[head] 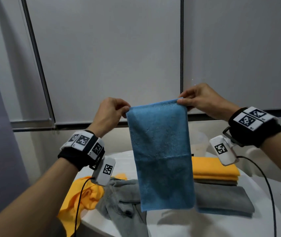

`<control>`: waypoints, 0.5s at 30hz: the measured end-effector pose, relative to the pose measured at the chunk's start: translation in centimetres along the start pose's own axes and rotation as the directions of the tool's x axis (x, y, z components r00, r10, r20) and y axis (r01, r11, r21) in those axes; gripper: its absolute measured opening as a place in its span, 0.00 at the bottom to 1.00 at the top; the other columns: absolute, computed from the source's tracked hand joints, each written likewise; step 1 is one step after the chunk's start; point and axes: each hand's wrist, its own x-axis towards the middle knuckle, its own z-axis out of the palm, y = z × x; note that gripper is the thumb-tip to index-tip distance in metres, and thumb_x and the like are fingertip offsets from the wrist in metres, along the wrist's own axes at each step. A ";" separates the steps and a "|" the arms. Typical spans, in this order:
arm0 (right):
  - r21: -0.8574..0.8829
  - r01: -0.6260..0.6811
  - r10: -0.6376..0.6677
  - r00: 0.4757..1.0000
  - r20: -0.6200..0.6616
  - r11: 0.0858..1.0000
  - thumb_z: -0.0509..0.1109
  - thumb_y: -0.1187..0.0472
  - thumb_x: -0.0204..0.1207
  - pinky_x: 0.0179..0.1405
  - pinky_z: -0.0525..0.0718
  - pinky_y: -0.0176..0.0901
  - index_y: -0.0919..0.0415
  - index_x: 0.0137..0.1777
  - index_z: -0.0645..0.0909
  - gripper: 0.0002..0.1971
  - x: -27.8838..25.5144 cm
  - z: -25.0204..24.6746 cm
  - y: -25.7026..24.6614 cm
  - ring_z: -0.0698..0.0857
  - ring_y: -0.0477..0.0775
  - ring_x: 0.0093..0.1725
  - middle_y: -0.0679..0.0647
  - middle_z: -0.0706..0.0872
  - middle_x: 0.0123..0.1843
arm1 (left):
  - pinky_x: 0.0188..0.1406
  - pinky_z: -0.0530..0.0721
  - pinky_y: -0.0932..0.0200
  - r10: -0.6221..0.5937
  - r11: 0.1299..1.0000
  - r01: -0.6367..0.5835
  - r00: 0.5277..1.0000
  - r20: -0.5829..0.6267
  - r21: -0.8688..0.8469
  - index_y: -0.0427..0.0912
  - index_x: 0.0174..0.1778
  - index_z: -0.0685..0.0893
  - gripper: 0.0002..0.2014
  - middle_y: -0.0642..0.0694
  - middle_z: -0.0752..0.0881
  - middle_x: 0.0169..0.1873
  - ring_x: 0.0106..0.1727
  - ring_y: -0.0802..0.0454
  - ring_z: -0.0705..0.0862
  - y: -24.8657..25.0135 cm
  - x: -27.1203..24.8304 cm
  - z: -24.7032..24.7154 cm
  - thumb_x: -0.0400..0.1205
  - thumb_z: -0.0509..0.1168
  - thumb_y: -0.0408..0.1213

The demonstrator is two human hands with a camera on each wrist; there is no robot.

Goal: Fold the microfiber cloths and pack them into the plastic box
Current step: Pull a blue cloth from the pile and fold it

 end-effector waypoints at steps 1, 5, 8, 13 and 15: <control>0.006 -0.042 0.042 0.999 0.014 0.999 0.76 0.67 0.78 0.41 0.88 0.47 0.73 0.49 0.87 0.07 -0.4 0.4 1.0 0.87 0.54 0.37 0.66 0.90 0.39 | 0.41 0.85 0.72 -0.033 0.999 0.033 0.999 0.029 0.004 0.38 0.46 0.90 0.06 0.45 0.91 0.35 0.34 0.59 0.88 -0.8 -0.2 1.1 0.85 0.68 0.31; -0.042 -0.190 0.193 0.978 0.074 0.981 0.76 0.67 0.77 0.38 0.85 0.45 0.73 0.49 0.86 0.07 -1.5 2.1 5.9 0.86 0.53 0.38 0.61 0.88 0.39 | 0.45 0.85 0.55 -0.143 0.986 0.130 0.982 0.127 0.107 0.42 0.44 0.86 0.07 0.45 0.89 0.38 0.42 0.47 0.88 -4.2 -0.9 6.1 0.86 0.64 0.33; -0.033 -0.243 0.245 0.968 0.049 0.969 0.75 0.66 0.78 0.43 0.87 0.47 0.75 0.51 0.84 0.10 -1.4 2.6 7.6 0.86 0.56 0.45 0.63 0.88 0.44 | 0.52 0.90 0.42 -0.251 0.961 0.262 0.960 0.123 -0.089 0.40 0.47 0.84 0.08 0.40 0.89 0.46 0.50 0.41 0.89 -5.1 -0.6 8.0 0.88 0.62 0.36; 0.161 -0.153 0.160 0.987 -0.031 0.975 0.67 0.65 0.85 0.58 0.87 0.65 0.72 0.57 0.81 0.09 -1.0 1.2 4.8 0.87 0.62 0.50 0.74 0.86 0.53 | 0.49 0.91 0.40 -0.224 0.803 0.224 0.972 0.068 -0.552 0.39 0.49 0.80 0.06 0.35 0.88 0.47 0.46 0.39 0.90 -1.6 0.1 6.5 0.90 0.60 0.34; 0.232 -0.130 0.141 0.989 -0.032 0.964 0.65 0.63 0.86 0.56 0.89 0.59 0.67 0.56 0.81 0.06 -2.1 0.4 3.8 0.87 0.59 0.49 0.69 0.86 0.53 | 0.46 0.92 0.43 -0.162 0.754 0.192 0.981 0.105 -0.629 0.39 0.50 0.80 0.06 0.37 0.88 0.45 0.44 0.41 0.89 -0.1 -0.9 5.4 0.90 0.60 0.35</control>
